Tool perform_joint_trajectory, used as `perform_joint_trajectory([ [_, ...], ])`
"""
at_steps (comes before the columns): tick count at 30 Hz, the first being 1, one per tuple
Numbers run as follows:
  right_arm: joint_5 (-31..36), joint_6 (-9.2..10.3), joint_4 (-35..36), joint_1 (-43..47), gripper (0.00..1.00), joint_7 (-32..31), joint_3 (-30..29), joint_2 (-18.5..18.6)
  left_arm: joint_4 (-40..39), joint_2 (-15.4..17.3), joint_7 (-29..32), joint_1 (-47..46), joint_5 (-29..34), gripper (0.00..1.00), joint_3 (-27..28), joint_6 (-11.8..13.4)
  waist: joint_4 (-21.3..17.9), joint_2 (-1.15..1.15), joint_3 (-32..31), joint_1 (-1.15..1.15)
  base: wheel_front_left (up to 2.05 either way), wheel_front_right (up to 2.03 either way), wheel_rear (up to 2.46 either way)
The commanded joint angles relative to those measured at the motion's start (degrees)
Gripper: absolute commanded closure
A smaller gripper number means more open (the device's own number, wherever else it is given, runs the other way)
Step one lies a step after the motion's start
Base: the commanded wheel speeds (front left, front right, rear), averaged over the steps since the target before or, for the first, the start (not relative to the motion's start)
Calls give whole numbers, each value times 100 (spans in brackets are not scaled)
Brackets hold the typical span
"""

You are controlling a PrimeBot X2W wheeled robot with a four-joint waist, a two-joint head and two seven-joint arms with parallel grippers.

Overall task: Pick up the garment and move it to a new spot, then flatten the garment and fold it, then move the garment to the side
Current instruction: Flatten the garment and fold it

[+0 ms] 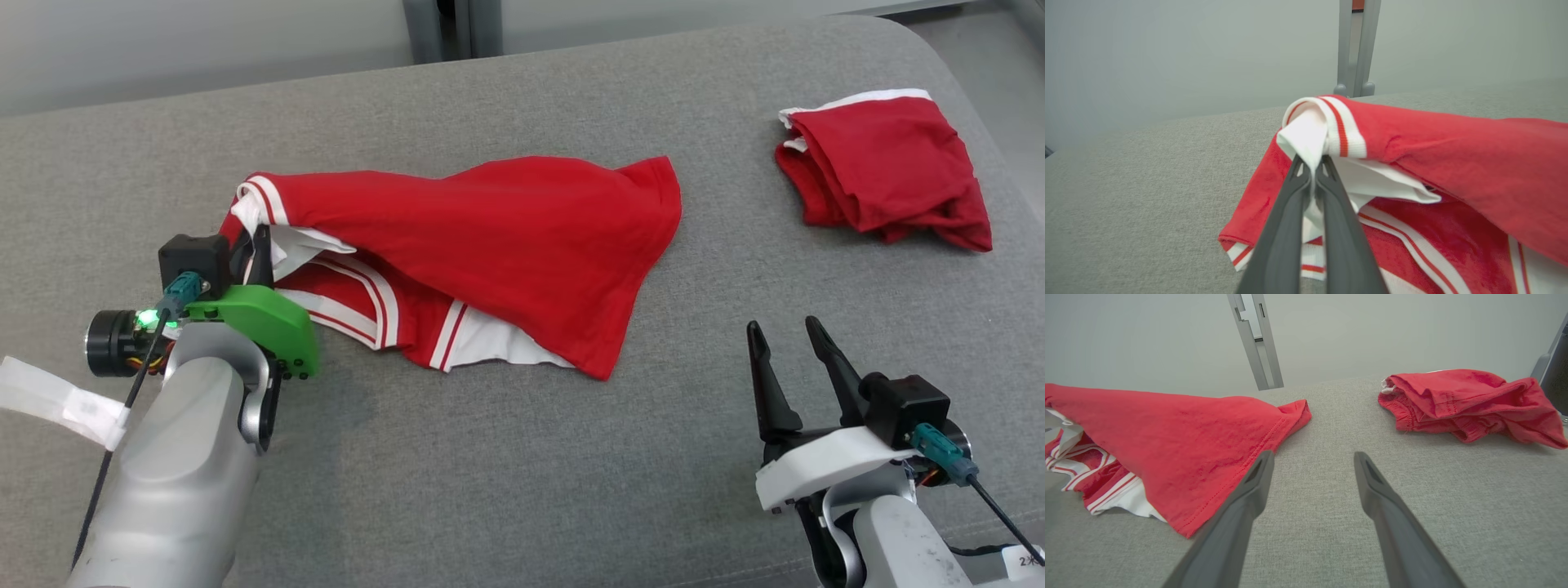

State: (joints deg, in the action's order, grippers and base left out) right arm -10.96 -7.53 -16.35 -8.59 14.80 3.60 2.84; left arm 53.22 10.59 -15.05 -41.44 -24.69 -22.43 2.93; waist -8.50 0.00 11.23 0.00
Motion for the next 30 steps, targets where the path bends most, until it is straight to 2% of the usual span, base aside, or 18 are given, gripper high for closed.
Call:
perform_joint_trajectory([
  [1, 3, 9, -17, 75, 0, 39, -20, 14, -75, 143, -11, 114, 77, 100, -54, -37, 206, 0, -206, 0, 0, 0, 0],
  [4, -8, 9, -43, 162, 0, 40, -52, 12, -266, 383, 189, 224, 235, 100, -229, -150, 329, 0, -331, 0, 0, 0, 0],
  [9, 2, 9, -68, 272, 0, 36, -114, 12, -880, 880, 966, 541, 436, 100, -545, -305, 485, 0, -486, 0, 0, 0, 0],
  [13, 13, 9, -80, 306, 0, 34, -135, 13, -1706, 1262, 1703, 973, 561, 100, -756, -304, 537, 0, -537, 0, 0, 0, 0],
  [17, 16, 9, -85, 343, 0, 35, -126, 13, -2719, 1537, 2424, 1522, 516, 100, -887, -193, 547, 0, -533, 0, 0, 0, 0],
  [23, 38, 9, -106, 248, 0, 16, -80, 12, -3698, 1562, 3145, 2264, 375, 100, -1083, 35, 481, 0, -472, 0, 0, 0, 0],
  [30, 71, 9, -80, 210, 0, -13, -97, 12, -3780, 1188, 3236, 2623, 235, 100, -1245, 247, 386, 0, -436, 0, 0, 0, 0],
])
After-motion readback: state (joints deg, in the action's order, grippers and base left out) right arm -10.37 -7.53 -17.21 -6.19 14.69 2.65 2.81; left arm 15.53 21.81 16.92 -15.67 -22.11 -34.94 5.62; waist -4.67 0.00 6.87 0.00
